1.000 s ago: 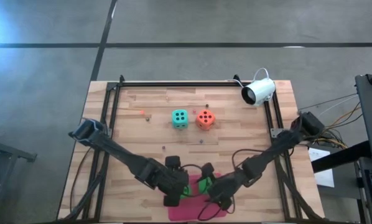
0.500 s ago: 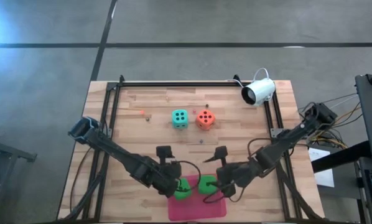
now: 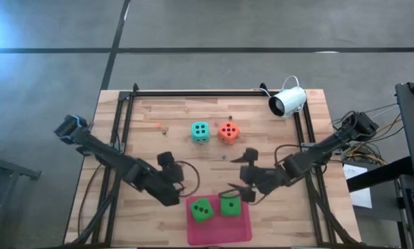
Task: Pick & Place Dice
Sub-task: Put the large orange dice into the pink bin
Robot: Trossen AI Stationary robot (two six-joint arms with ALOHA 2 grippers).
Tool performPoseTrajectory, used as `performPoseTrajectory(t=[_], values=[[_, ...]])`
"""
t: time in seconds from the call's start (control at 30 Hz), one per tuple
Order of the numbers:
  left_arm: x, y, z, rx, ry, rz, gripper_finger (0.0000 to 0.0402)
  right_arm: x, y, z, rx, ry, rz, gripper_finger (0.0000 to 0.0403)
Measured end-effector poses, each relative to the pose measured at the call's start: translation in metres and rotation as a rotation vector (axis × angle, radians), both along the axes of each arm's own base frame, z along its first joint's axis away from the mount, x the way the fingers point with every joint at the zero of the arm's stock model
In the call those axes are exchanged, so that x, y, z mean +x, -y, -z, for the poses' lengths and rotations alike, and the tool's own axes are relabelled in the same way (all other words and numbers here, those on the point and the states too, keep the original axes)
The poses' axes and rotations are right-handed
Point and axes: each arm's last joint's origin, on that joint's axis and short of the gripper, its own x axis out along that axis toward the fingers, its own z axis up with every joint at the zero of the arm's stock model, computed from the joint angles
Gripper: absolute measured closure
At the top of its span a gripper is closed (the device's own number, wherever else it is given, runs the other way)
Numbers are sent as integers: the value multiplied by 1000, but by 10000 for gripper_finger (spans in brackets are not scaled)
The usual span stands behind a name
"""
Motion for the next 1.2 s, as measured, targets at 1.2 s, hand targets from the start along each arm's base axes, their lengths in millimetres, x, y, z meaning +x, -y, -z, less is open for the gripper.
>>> performPoseTrajectory(t=[1.2], values=[[-63,-38,-11,-71,240,78,14,21,190,2,391,-135,618,3]])
